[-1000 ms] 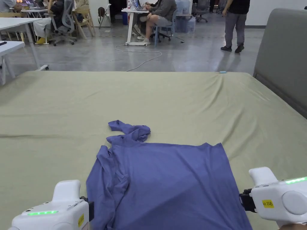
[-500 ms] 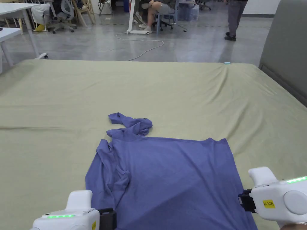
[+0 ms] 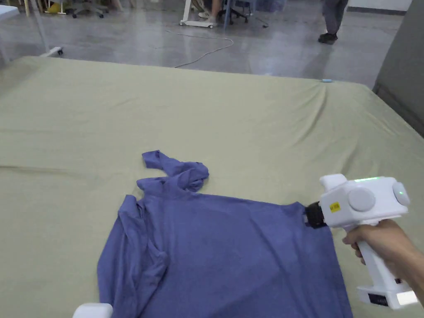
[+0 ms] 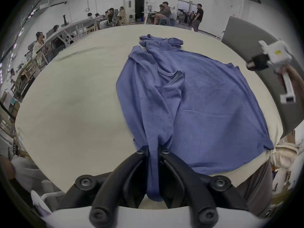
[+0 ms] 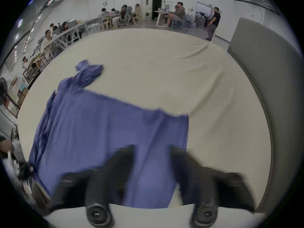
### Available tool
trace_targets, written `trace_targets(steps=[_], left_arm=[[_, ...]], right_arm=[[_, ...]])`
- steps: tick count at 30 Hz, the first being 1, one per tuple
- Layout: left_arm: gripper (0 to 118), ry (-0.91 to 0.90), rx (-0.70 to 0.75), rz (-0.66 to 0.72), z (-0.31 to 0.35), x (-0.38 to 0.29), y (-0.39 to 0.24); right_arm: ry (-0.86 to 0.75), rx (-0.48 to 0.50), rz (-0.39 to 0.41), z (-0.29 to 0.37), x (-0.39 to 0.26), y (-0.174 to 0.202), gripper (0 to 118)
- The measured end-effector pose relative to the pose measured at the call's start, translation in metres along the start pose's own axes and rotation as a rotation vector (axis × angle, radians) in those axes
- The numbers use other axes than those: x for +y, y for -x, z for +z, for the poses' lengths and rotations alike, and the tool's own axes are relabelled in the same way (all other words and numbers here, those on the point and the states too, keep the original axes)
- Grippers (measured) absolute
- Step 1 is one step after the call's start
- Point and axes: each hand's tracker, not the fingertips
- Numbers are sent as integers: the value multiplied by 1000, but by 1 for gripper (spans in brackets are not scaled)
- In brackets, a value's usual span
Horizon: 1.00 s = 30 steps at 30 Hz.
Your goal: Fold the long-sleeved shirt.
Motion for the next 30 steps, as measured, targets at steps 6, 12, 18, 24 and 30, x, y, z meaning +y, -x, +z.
trace_targets(steps=[6, 12, 18, 24, 30], left_arm=[[3, 22, -7, 24, -2, 4, 4], [3, 36, -6, 20, -3, 8, 2], [3, 35, -13, 16, -5, 13, 7], [3, -159, -7, 45, 26, 62, 20], [3, -413, -50, 98, 79, 168, 29]], right_arm=[[143, -35, -49, -70, 60, -16, 86], [379, -83, -24, -115, 57, -16, 29], [249, -61, -33, -99, 47, -3, 2], [37, -8, -84, 1, 74, -25, 2], [-239, -57, -50, 153, 121, -35, 2]])
